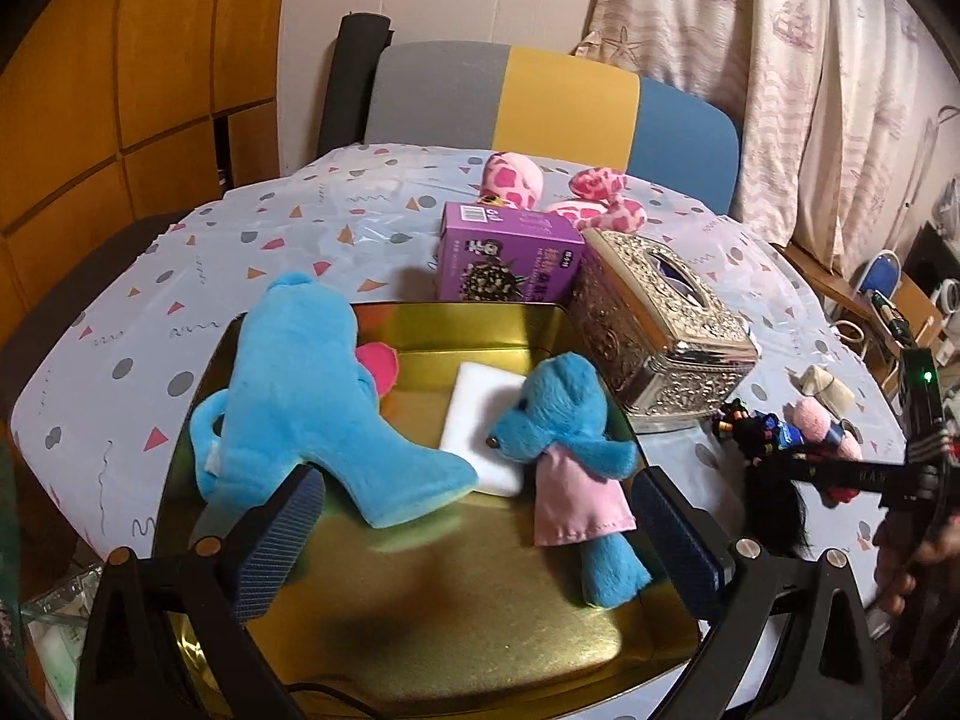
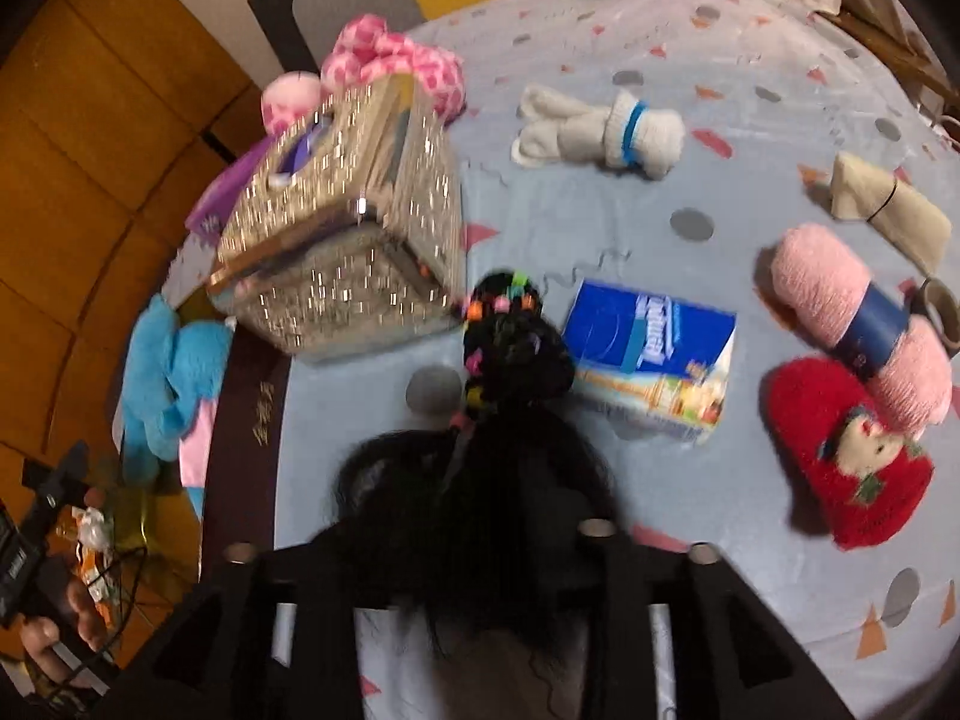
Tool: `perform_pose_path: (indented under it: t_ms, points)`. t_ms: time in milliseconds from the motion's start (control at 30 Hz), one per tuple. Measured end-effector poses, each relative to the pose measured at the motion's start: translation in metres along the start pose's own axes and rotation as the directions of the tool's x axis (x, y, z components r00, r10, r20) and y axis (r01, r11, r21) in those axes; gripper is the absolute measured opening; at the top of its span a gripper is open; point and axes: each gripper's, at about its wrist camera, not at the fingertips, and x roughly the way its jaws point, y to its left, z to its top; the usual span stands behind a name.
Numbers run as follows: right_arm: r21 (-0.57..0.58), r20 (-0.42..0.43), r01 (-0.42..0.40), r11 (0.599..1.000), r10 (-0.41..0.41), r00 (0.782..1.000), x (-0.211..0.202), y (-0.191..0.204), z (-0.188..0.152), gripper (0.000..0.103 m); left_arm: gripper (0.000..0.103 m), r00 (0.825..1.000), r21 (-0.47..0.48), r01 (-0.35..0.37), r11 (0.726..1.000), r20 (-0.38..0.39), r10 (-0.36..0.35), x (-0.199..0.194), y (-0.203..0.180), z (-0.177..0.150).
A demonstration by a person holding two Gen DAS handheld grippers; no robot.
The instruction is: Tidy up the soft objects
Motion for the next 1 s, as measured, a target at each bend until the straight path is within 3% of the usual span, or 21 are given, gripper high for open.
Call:
perform_pose_path:
  t_ms: [133,267,300,333,367,467,667,867,1000]
  points:
    - [-0.079,0.001,0.081,0.994,-0.081,0.997,0.01,0.008,0.012,0.047,0.103,1.0,-0.004,0.013,1.0,-0.009,-0.013,0.002,-0.002,-0.002]
    - [-0.124,-0.065,0.156,0.98,-0.165,0.984,0.047,0.006,0.017,0.045,0.103,1.0,0.003,0.009,1.0,-0.015,-0.009,0.004,-0.006,-0.004]
    - [-0.13,-0.071,0.176,0.976,-0.186,0.98,0.049,0.003,0.015,0.032,0.103,1.0,0.004,0.006,1.0,-0.015,-0.006,0.003,-0.007,-0.004]
    - [-0.159,-0.037,0.216,0.963,-0.225,0.974,0.05,0.007,0.014,0.026,0.103,1.0,0.005,0.003,1.0,-0.014,-0.003,0.003,-0.007,-0.003]
    - [-0.176,-0.03,0.22,0.959,-0.229,0.973,0.051,0.01,0.014,0.017,0.103,1.0,0.007,-0.003,1.0,-0.013,0.003,0.003,-0.007,-0.003]
    - [-0.21,-0.015,0.232,0.95,-0.24,0.971,0.055,0.014,0.01,0.018,0.103,1.0,0.001,-0.028,1.0,-0.013,0.028,0.004,-0.005,-0.003]
    - [-0.16,-0.009,0.167,0.973,-0.17,0.985,0.053,0.0,0.01,0.022,0.103,0.995,-0.003,-0.101,0.995,-0.016,0.101,0.008,-0.001,-0.006]
    - [-0.219,0.046,0.245,0.944,-0.241,0.969,0.056,0.013,0.002,0.022,0.103,0.991,-0.027,-0.133,0.991,-0.006,0.133,0.006,0.008,-0.007]
    - [-0.214,0.061,0.272,0.938,-0.265,0.962,0.054,0.019,-0.005,0.016,0.103,0.991,-0.042,-0.135,0.99,-0.007,0.135,0.004,0.014,-0.009]
